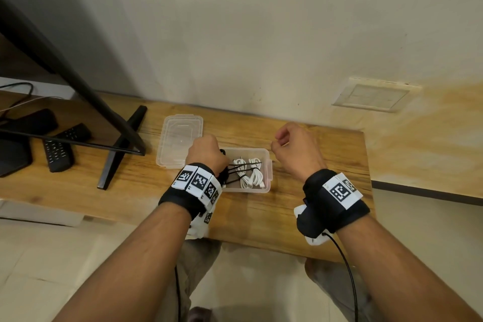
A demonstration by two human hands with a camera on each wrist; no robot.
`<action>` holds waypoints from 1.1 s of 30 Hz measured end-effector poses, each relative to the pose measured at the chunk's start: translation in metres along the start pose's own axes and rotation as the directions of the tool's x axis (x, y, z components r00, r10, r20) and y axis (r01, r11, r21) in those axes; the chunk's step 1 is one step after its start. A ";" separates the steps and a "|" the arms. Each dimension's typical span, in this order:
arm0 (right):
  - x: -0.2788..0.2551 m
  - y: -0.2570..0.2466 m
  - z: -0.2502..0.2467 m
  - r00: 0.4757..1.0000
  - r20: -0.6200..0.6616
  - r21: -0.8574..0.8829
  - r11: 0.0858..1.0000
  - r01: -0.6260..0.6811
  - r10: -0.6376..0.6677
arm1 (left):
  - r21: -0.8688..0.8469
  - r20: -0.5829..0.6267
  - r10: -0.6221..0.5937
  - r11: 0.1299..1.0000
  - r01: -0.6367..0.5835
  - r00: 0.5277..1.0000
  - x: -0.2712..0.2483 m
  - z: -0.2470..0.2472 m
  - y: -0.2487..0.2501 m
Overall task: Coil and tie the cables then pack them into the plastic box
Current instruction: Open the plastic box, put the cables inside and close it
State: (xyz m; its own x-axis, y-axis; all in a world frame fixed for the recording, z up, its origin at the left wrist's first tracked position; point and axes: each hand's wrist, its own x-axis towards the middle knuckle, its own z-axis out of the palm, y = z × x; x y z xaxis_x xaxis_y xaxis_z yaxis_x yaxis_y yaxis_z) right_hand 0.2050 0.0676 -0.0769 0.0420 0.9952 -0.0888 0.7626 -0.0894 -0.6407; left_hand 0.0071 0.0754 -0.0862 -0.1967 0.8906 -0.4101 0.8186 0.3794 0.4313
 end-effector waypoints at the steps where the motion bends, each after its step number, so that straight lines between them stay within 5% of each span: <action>1: 0.000 0.000 0.000 1.000 0.001 0.000 1.000 0.001 -0.001 | 0.019 -0.011 -0.003 1.000 0.003 1.000 0.000 -0.001 -0.001; 20: -0.002 0.001 -0.006 1.000 0.015 -0.024 1.000 0.012 -0.012 | 0.138 -0.072 0.118 0.985 -0.108 0.990 0.004 0.007 0.006; 26: -0.007 0.001 -0.007 0.987 0.161 -0.126 0.992 0.001 0.020 | 0.012 -0.337 -0.044 0.999 0.051 0.940 0.030 -0.020 -0.026; 33: -0.005 0.000 -0.012 0.994 0.103 -0.123 0.992 -0.018 0.031 | 0.034 -0.173 -0.329 0.940 0.340 0.928 0.040 -0.013 -0.056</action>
State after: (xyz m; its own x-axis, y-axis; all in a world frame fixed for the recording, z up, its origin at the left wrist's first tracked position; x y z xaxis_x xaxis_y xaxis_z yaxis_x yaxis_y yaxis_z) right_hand 0.2125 0.0635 -0.0675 -0.0011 0.9823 -0.1872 0.8354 -0.1020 -0.5401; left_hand -0.0540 0.0931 -0.1167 -0.5453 0.7452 -0.3838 0.7209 0.6505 0.2389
